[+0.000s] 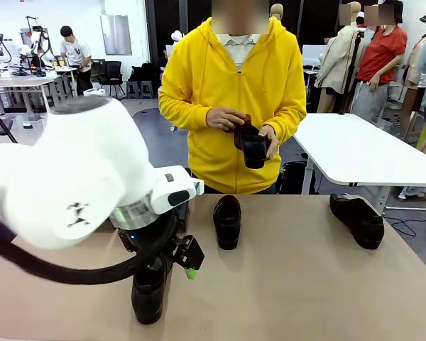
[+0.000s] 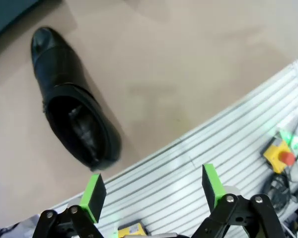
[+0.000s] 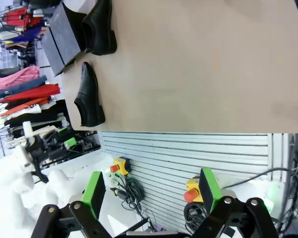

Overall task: Organize the shoes by placing them on the stand.
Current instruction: Place the Shoe from the middle of the table onto the Shoes Stand.

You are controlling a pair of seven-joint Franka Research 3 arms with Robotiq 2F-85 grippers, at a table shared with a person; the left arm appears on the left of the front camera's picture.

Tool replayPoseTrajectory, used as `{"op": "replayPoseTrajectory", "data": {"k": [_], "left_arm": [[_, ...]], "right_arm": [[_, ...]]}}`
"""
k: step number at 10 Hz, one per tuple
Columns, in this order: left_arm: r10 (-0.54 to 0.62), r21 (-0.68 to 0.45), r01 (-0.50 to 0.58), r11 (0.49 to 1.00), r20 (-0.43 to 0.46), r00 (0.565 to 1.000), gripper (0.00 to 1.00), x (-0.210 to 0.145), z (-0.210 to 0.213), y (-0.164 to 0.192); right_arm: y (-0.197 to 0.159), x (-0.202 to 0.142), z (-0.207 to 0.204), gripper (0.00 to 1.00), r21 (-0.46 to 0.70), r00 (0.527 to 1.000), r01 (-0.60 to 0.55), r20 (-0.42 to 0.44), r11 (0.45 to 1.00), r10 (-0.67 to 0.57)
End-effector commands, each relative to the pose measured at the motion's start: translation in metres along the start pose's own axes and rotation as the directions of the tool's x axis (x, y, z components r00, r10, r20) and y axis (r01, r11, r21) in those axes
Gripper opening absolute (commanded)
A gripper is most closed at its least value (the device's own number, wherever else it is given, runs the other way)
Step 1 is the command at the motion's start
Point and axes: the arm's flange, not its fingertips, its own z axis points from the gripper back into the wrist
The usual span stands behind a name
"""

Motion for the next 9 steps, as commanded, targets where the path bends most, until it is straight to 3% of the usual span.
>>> {"op": "replayPoseTrajectory", "data": {"k": [1,6,9], "left_arm": [[0.077,0.051,-0.076,0.996,-0.015,0.997,1.00,0.035,-0.027,0.004],[0.131,0.054,-0.123,0.991,-0.183,0.974,1.00,0.060,-0.104,0.025],[0.206,0.107,-0.187,0.977,-0.210,0.956,1.00,0.062,-0.121,0.029]], "right_arm": [[-0.002,-0.001,0.003,1.00,-0.016,1.000,-0.014,-0.008,1.000,0.014],[-0.002,-0.001,0.003,1.00,-0.016,1.000,-0.014,-0.008,1.000,0.014],[-0.002,-0.001,0.003,1.00,-0.016,1.000,-0.014,-0.008,1.000,0.014]]}}
